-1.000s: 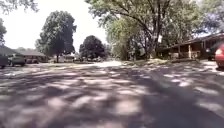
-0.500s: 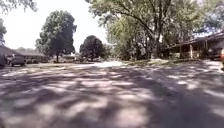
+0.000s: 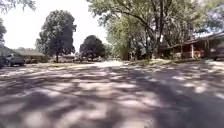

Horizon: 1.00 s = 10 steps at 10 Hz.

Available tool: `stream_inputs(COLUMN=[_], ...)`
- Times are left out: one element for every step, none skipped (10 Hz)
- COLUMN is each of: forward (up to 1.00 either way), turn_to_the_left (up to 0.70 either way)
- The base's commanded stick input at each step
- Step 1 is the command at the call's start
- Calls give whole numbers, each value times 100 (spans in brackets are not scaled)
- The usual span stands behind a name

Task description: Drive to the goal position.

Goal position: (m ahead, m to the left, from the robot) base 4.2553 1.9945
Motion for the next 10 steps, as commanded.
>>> stream_inputs(forward=[50,50,50,50,50,50,50,50,50,50], turn_to_the_left=[-7,0,0,0,0,0,0,0,0,0])
